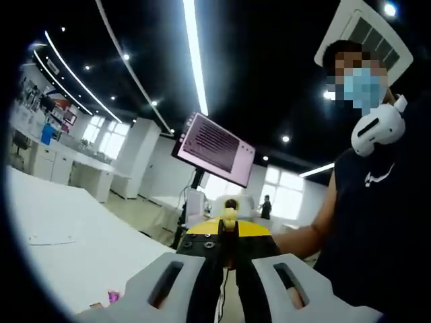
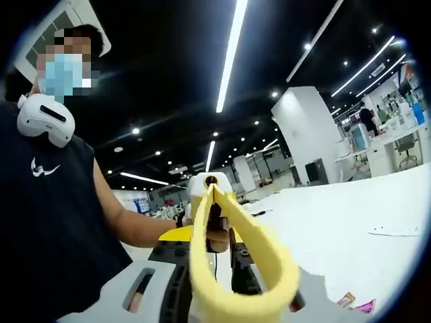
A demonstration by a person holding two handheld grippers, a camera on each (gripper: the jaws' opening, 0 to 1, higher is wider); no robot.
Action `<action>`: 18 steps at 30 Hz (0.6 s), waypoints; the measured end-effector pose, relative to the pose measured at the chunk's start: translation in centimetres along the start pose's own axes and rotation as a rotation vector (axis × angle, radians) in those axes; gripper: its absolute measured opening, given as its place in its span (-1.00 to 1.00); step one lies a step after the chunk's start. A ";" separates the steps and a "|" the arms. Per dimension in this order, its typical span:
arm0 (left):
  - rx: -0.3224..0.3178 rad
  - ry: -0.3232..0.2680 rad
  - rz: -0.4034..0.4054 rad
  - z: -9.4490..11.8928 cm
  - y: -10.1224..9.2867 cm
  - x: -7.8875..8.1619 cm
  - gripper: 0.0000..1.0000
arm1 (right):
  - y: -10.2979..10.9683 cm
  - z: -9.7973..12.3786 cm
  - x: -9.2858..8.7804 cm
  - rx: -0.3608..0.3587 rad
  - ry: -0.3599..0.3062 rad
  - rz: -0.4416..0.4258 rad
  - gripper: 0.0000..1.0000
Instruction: Place the target food into the container with the food tongs after gripping and lifting it, then release it inside without dropping or visibly crushing the food.
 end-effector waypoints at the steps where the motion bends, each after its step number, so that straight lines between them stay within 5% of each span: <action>1: -0.001 0.003 0.005 0.0 0.0 -0.2 -1.00 | 0.0 0.0 0.2 -0.004 -0.010 -0.008 -0.58; 10: 0.009 0.018 0.011 0.0 -0.2 -1.2 -1.00 | -0.4 0.3 1.0 -0.051 -0.045 0.018 -0.62; 14: 0.015 0.089 0.005 -0.2 -0.4 -2.3 -1.00 | -0.6 0.1 1.2 -0.082 -0.058 0.026 -0.53; 18: 0.019 0.050 0.004 -0.4 -0.2 -1.9 -1.00 | -0.5 0.0 1.4 -0.066 -0.077 0.029 -0.57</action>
Point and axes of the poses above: the point that each gripper's makers call its tool centre point, and the gripper's own axes: z roughly backward along the fingers, y roughly to its left, x roughly out of its top, the point moved 8 cm from there along z, roughly backward along the fingers, and after that the axes turned 2 degrees about z, right-handed, at the moved point
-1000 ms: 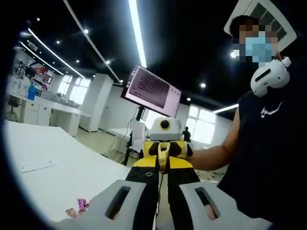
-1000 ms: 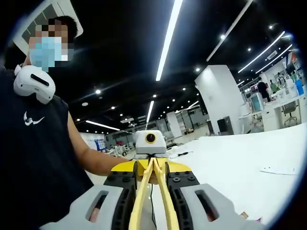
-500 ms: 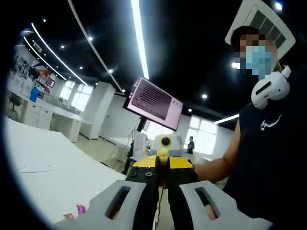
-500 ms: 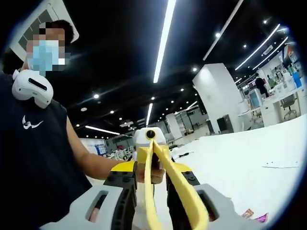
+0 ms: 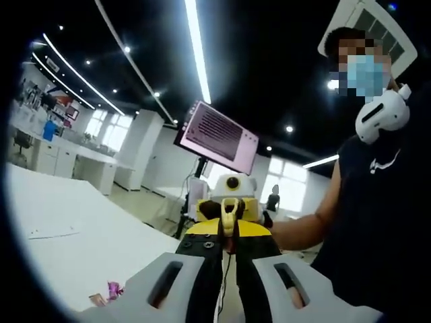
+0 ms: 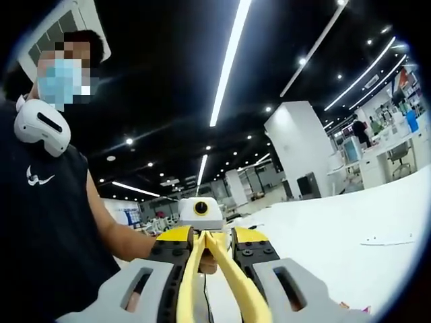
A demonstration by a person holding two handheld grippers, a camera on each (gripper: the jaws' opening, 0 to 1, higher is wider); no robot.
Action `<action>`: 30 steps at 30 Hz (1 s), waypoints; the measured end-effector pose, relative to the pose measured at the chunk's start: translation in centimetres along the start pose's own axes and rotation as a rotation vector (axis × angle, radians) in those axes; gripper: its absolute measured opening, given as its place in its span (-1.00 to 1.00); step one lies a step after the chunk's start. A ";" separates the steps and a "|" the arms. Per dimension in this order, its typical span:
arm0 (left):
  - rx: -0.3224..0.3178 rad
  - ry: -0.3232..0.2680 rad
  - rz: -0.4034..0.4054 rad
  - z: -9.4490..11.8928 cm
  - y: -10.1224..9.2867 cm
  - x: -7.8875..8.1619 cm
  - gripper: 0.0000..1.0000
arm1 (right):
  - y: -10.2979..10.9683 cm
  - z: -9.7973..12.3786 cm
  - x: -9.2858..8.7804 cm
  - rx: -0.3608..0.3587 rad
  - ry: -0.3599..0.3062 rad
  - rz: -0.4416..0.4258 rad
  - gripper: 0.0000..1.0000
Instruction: Place the target food into the container with the food tongs after gripping and lifting it, then release it inside without dropping or visibly crushing the food.
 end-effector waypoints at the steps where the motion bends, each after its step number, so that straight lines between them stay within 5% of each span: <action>1: 0.002 0.001 -0.003 0.0 0.0 0.0 -1.00 | -0.1 0.0 0.0 -0.002 0.002 -0.001 -0.57; 5: -0.002 0.001 -0.001 -0.7 -0.1 -0.2 -0.98 | 0.2 -0.6 -0.6 0.015 0.053 0.030 -0.61; 6: -0.002 -0.014 0.011 -0.5 -0.1 0.0 -0.98 | 0.3 -0.7 -0.2 0.005 0.007 0.027 -0.62; 11: 0.008 0.016 0.013 -0.6 0.0 -0.1 -0.84 | 0.3 -0.3 -0.5 0.004 0.028 -0.068 -0.61; 19: 0.072 0.024 -0.037 0.9 0.7 0.3 -0.58 | 0.0 0.7 -0.4 -0.035 0.061 -0.042 -0.56; 21: 0.089 0.045 -0.045 1.1 0.8 0.2 -0.48 | 0.1 1.0 -0.5 -0.027 0.082 0.059 -0.55; 30: 0.051 0.135 -0.067 0.1 -0.4 -0.6 -0.60 | 0.9 0.3 -1.1 0.009 0.127 0.086 -0.49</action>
Point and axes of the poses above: the point that each gripper's makers call its tool centre point, and the gripper's own axes: z roughly backward along the fingers, y roughly to its left, x roughly out of its top, the point moved 8 cm from there along z, roughly backward along the fingers, and after that the axes turned 2 degrees about z, right-handed, at the moved point
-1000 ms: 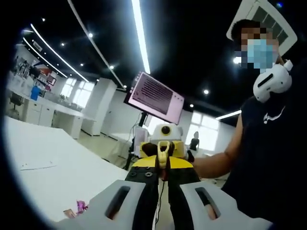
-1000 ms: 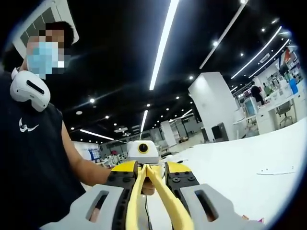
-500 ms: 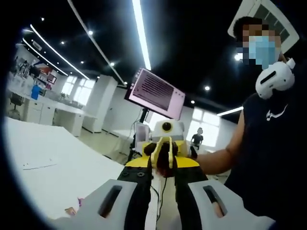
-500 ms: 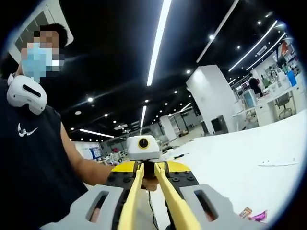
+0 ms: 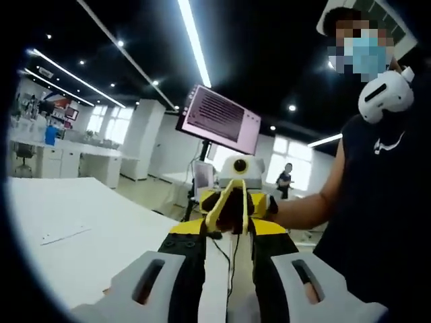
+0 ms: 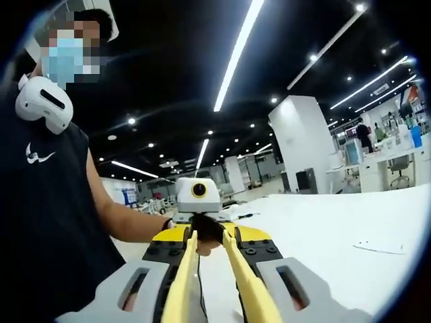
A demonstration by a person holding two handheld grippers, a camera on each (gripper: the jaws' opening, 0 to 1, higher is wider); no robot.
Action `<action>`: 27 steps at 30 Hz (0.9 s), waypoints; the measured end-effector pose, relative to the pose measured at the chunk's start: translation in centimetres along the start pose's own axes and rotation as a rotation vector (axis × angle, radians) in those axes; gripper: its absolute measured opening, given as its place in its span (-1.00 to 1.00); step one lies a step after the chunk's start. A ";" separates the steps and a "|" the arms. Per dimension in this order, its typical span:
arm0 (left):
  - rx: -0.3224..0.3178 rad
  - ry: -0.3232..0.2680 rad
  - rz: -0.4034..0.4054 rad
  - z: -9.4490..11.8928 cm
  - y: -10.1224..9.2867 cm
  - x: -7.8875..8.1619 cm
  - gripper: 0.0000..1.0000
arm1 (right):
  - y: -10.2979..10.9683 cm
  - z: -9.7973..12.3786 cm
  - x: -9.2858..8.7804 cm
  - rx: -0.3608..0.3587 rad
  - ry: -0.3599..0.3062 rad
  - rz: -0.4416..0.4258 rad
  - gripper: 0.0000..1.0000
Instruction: Place the target food into the container with the food tongs after gripping and lifting it, then release it inside without dropping or visibly crushing the food.
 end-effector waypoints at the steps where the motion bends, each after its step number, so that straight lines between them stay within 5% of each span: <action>1: 0.003 -0.001 0.004 0.1 -0.1 0.0 -0.64 | -0.1 0.0 0.0 -0.007 0.002 0.005 -0.51; 11: -0.009 -0.011 0.010 0.5 -0.4 0.1 -0.75 | 0.0 0.1 0.2 -0.001 -0.004 -0.055 -0.55; 27: 0.029 0.005 -0.015 0.8 -0.2 -0.1 -0.69 | 0.2 -0.4 0.3 -0.016 0.048 0.076 -0.55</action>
Point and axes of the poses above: the point that each gripper's makers call its tool centre point, and the gripper's own axes: z roughly backward along the fingers, y roughly to its left, x roughly out of its top, the point moved 8 cm from there along z, roughly backward along the fingers, and after that the axes turned 2 degrees about z, right-handed, at the moved point
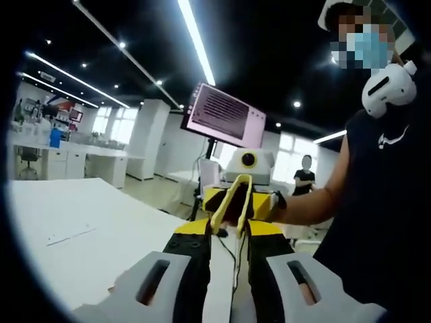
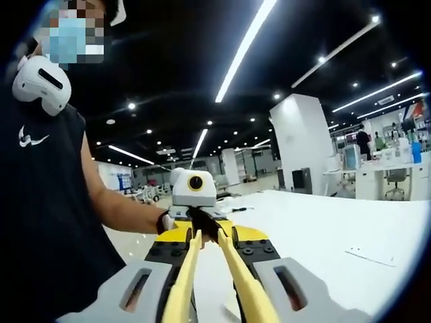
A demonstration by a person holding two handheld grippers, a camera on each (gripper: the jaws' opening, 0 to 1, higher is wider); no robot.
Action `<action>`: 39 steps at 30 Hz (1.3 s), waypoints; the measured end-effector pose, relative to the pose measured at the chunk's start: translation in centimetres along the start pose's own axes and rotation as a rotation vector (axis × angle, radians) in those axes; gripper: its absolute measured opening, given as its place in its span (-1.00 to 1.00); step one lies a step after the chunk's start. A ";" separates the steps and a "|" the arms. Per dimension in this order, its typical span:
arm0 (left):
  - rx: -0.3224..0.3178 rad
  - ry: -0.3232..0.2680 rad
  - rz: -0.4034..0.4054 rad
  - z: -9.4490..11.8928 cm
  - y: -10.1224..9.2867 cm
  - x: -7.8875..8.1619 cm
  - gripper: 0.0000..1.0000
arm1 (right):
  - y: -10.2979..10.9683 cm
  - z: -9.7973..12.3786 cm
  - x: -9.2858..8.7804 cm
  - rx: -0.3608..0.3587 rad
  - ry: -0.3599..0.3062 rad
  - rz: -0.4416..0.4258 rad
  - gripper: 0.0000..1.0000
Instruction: Place the target food into the container with the food tongs after gripping and lifting it, then release it inside without dropping or visibly crushing the food.
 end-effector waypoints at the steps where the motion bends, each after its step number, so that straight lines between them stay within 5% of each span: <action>1: 0.001 0.002 -0.003 0.0 0.0 0.0 -0.68 | -0.1 0.0 -0.1 0.004 -0.001 -0.003 -0.55; 6: 0.006 0.015 -0.012 0.0 -0.2 -0.2 -0.66 | 0.0 0.0 -0.1 0.010 0.029 -0.020 -0.55; 8: 0.052 0.025 -0.076 0.1 0.2 -0.4 -0.59 | -0.1 0.0 -0.2 -0.002 0.061 0.004 -0.53; 15: 0.231 0.104 -0.136 2.0 1.9 -1.2 0.17 | -1.1 0.6 -0.2 -0.049 0.085 0.028 -0.51; 18: 0.284 0.118 -0.135 3.5 2.5 -1.8 0.34 | -1.6 1.2 -0.4 -0.055 0.098 0.015 -0.51; 21: 0.366 0.215 -0.200 5.2 3.1 -3.0 0.53 | -2.3 1.9 -0.5 -0.073 0.136 0.033 -0.50; 24: 0.407 0.207 -0.176 6.8 3.2 -3.8 0.72 | -2.8 2.4 -0.4 -0.079 0.160 0.051 -0.50; 30: 0.522 0.217 -0.160 10.7 3.1 -7.1 0.98 | -3.8 3.6 -0.8 -0.113 0.226 0.101 -0.49; 39: 0.658 0.239 -0.125 15.1 2.3 -12.4 0.99 | -4.3 4.2 -1.9 -0.133 0.321 0.167 -0.49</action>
Point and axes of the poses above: the point that each gripper's makers call its tool centre point, and the gripper's own axes: z roughly backward along the fingers, y roughly to its left, x roughly out of its top, the point moved 8 cm from there along z, roughly backward along the fingers, and after that the axes turned 2 degrees about z, right-handed, at the moved point
